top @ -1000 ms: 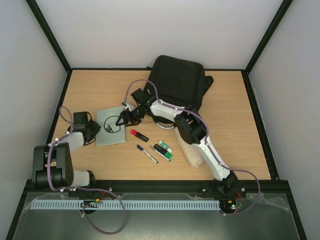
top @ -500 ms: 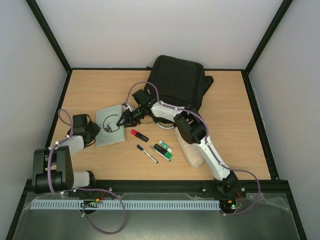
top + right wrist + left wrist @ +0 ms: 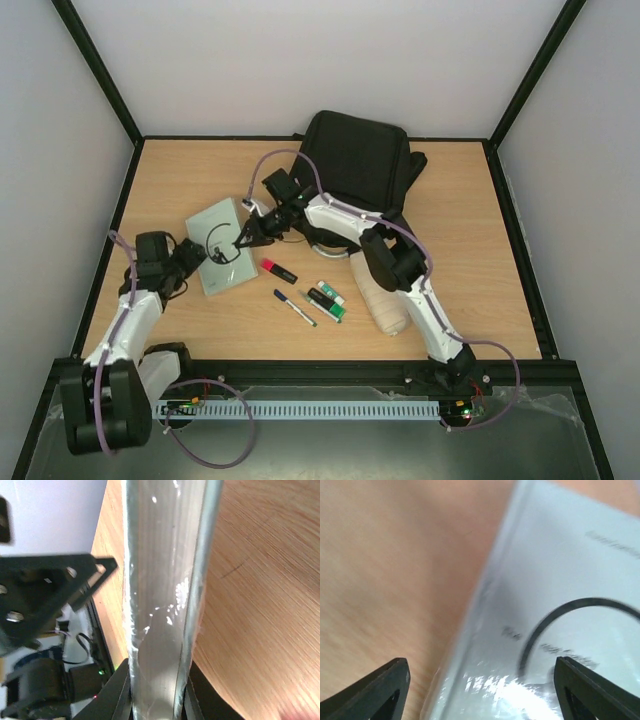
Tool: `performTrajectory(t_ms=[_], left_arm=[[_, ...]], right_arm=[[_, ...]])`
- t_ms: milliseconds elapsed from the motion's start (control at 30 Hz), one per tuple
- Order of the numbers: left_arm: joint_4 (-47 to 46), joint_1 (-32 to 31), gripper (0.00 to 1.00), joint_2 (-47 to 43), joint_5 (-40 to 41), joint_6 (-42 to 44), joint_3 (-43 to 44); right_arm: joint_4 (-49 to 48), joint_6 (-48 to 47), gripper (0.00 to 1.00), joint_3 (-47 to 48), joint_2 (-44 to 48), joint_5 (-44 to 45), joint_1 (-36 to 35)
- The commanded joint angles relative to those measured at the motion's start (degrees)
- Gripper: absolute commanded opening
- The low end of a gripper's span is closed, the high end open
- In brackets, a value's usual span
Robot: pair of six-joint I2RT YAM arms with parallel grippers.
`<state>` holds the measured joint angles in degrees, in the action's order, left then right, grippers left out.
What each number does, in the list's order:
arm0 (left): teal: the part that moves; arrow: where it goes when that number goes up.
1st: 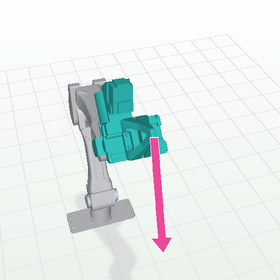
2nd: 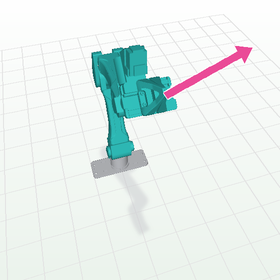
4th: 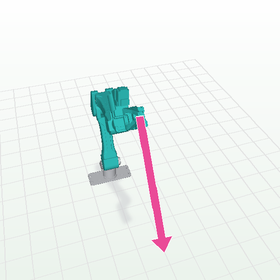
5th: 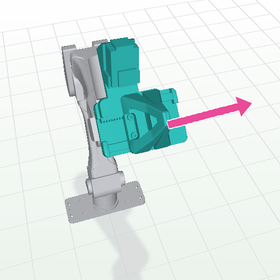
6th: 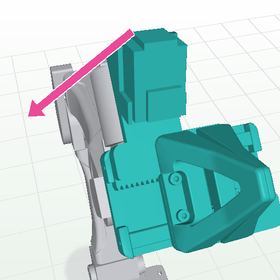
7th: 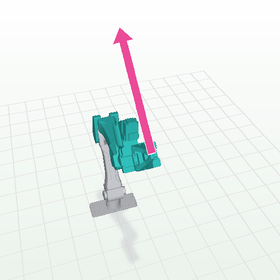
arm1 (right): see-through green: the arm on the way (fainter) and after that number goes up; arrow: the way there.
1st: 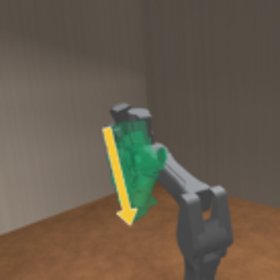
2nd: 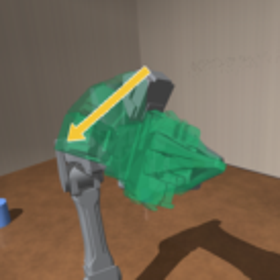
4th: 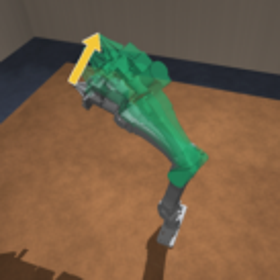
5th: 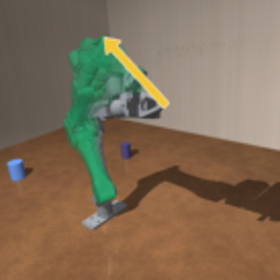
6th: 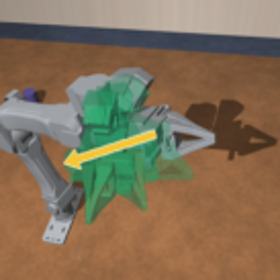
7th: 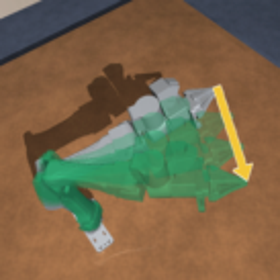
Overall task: Pack the student bag
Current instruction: Pick up the book from the center of the board.
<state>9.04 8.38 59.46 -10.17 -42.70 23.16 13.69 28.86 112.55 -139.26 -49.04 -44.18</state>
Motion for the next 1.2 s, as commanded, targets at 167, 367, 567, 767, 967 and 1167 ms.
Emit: performTrajectory(t_ms=[167, 367, 567, 767, 967, 1167], left_arm=[[-3.37, -0.94, 0.87, -12.46, -12.83, 4.94, 8.65], [-20.34, -8.32, 0.85, -14.83, -22.88, 3.09, 5.67], [-26.54, -17.02, 0.85, -13.81, -29.44, 8.41, 6.62], [-26.52, -30.31, 0.86, -9.95, -31.29, 12.86, 8.83], [-26.71, -37.58, 0.83, -8.74, -29.92, 12.51, 9.87], [-27.22, -41.54, 0.8, -9.11, -27.84, 12.5, 10.26]], right_arm=[[8.08, -19.41, 0.01, -8.17, 23.93, 7.53, 3.95], [12.3, -27.84, 0.01, -19.96, 37.93, 6.65, 10.36], [15.32, -36.49, 0.01, -34.8, 52.91, -0.53, 16.69], [16.41, -41.86, 0.01, -46.38, 65.93, -10.4, 19.56], [18.17, -42.9, 0.01, -48.14, 73.81, -11.13, 19.57], [21.24, -43.92, 0.01, -47.91, 73.84, -12.51, 19.65]])
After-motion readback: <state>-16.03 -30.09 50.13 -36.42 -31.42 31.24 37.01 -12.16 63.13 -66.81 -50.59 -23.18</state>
